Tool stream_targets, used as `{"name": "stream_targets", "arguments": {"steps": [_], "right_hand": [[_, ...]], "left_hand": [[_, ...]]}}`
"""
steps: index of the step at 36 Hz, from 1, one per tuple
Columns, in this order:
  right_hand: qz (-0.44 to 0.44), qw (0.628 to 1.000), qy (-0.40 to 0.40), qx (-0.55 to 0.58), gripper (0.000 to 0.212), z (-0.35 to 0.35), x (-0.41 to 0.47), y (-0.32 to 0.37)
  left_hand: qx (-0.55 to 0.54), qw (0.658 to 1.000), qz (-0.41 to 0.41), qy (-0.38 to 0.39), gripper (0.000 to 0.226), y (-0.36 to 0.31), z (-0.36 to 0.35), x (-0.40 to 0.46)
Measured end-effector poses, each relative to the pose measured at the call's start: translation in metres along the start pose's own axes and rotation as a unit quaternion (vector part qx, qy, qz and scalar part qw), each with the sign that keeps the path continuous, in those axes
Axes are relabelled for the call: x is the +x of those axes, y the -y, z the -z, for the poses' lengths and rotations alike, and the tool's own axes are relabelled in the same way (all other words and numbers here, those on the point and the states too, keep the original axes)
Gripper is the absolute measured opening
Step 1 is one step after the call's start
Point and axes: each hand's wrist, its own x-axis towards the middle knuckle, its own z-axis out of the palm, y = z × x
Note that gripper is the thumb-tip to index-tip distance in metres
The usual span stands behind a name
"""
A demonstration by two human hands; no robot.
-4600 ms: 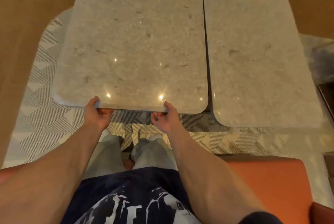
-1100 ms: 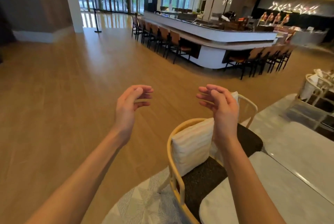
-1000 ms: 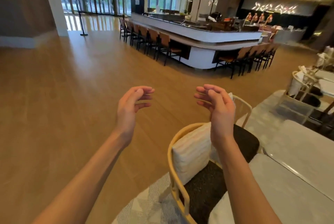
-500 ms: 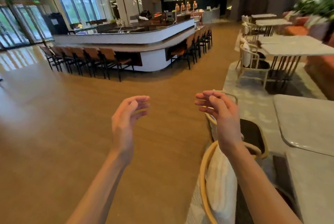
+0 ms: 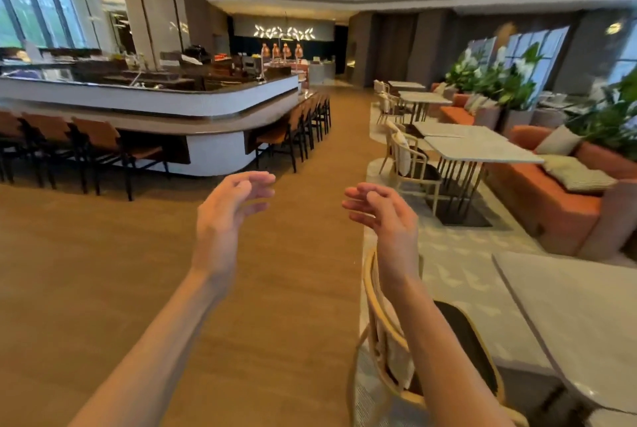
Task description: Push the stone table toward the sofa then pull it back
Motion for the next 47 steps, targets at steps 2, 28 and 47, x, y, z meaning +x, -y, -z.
{"name": "stream_targets", "arguments": {"steps": [2,28,47], "right_hand": [[0.011,1.000,-0.016,-0.023,0.035,-0.011,0.034,-0.016],[0.084,0.965,-0.216,-0.119,0.023,-0.049,0.507,-0.214],[0.061,0.952,-0.265,-0.139,0.024,0.101,0.905,-0.352]], "left_hand": [[-0.018,1.000,0.006,0.020,0.034,0.029,0.000,0.042],[-0.136,0.959,0.041,0.244,0.031,0.357,-0.144,0.545],[-0.146,0.944,0.095,0.281,0.032,0.620,-0.409,0.844]]}}
